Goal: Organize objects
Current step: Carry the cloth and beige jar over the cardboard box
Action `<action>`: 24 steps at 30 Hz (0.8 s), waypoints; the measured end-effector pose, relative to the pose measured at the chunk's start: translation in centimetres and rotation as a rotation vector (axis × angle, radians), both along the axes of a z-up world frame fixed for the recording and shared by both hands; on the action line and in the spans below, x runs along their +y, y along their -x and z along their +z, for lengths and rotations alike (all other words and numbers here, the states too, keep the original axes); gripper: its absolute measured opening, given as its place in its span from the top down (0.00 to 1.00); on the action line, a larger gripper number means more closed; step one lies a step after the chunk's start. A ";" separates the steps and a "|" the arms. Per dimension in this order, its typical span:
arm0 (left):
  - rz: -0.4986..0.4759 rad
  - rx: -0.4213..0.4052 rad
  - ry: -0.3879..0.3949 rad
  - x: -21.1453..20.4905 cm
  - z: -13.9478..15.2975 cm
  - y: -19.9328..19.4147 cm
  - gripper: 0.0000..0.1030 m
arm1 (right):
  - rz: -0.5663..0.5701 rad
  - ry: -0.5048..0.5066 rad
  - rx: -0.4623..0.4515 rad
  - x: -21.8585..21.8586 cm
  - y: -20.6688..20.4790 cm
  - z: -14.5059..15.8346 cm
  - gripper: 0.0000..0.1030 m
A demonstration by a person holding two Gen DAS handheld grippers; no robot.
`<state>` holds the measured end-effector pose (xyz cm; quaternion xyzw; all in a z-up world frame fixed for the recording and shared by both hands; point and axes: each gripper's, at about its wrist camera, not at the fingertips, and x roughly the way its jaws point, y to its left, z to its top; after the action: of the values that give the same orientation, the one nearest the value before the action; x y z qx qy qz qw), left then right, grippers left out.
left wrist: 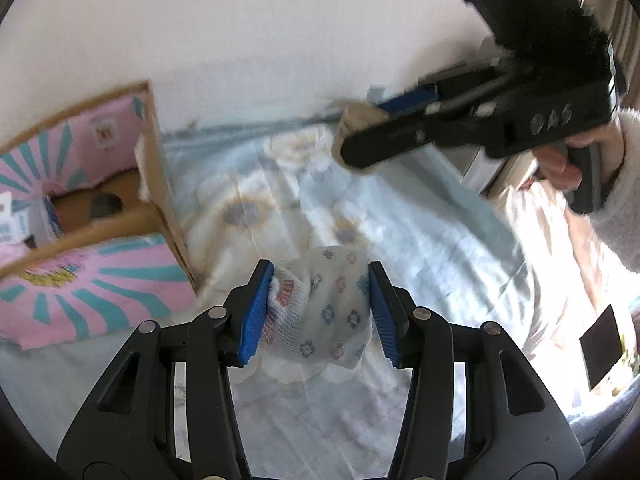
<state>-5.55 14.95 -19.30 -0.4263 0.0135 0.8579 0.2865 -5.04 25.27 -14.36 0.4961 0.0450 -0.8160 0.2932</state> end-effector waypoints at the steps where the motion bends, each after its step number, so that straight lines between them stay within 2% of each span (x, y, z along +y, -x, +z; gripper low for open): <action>1: 0.005 0.013 -0.017 -0.5 1.1 0.0 0.57 | -0.008 -0.001 0.002 0.0 0.0 0.5 0.67; 9: 0.041 0.099 -0.059 -5.9 9.2 0.3 0.57 | -0.056 -0.002 0.043 -1.7 0.5 6.5 0.67; 12: 0.062 0.126 -0.048 -8.6 11.6 1.1 0.57 | -0.066 -0.008 0.069 -3.3 1.5 9.1 0.67; 18: 0.128 0.135 -0.043 -15.1 14.4 2.6 0.57 | -0.081 0.000 0.094 -7.4 4.1 12.1 0.67; 24: 0.216 0.100 -0.030 -21.9 14.4 4.9 0.57 | -0.148 0.012 0.063 -12.2 7.9 11.7 0.67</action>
<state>-10.43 -6.97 -4.85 -0.3775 -0.0309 0.9042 0.1974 -12.94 13.04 -2.62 0.4705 0.0127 -0.8509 0.2335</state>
